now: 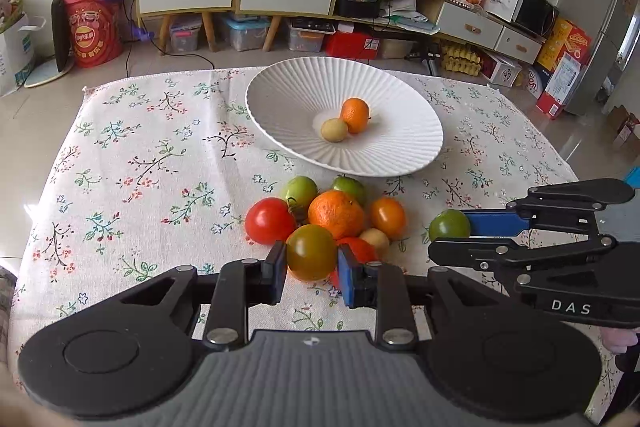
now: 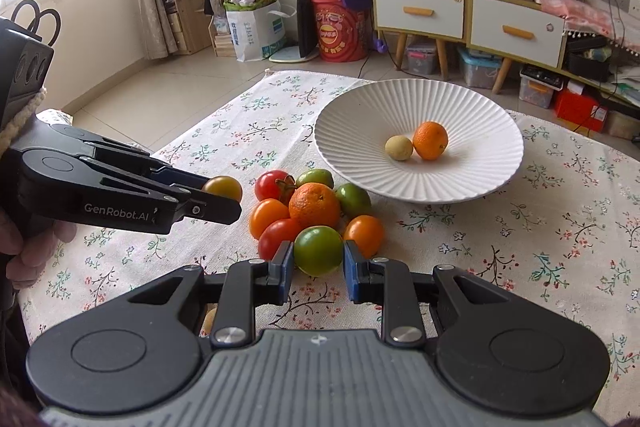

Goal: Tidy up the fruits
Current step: 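Carry the lime and tomato into the white plate and open both tools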

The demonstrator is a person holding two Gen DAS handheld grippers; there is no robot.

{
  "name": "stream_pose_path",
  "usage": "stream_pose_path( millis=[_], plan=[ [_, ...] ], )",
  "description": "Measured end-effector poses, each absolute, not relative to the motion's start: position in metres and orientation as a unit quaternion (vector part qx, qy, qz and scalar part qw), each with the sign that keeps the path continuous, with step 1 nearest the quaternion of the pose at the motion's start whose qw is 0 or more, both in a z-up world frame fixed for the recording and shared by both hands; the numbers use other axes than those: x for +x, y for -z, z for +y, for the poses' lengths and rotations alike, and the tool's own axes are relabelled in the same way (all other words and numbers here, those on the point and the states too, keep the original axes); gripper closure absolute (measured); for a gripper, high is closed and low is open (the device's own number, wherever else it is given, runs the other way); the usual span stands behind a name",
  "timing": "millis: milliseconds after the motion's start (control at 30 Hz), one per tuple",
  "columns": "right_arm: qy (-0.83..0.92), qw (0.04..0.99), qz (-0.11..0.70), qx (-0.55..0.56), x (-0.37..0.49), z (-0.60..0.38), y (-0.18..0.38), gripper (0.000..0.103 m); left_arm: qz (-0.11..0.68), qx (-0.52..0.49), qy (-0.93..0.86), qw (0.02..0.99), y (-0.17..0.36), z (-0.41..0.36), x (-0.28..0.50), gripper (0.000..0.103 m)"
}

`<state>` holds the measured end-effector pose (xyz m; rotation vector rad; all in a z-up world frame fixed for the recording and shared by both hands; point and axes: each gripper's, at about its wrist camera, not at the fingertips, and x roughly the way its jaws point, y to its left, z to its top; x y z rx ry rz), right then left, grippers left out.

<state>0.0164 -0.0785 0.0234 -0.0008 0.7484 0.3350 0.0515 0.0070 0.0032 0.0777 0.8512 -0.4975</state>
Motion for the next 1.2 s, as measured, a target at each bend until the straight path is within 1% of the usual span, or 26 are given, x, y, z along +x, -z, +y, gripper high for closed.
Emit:
stream_pose_path(
  millis=[400,600,767,1200],
  plan=[
    [-0.116,0.931,0.343,0.041,0.046,-0.109,-0.036,0.08,0.386,0.019,0.245,0.889,-0.01,-0.028,0.077,0.086],
    [-0.094,0.931,0.344,0.079,0.064,-0.126,-0.032,0.08,0.376,0.001,0.244,0.894,-0.009,-0.041,0.092,0.086],
    [-0.094,0.926,0.355,0.091,0.081,-0.134,-0.025,0.08,0.367,0.021,0.257,0.894,-0.002,-0.06,0.103,0.086],
    [-0.098,0.912,0.386,0.093,0.119,-0.142,-0.003,0.08,0.383,0.062,0.264,0.883,0.027,-0.087,0.138,0.086]
  ],
)
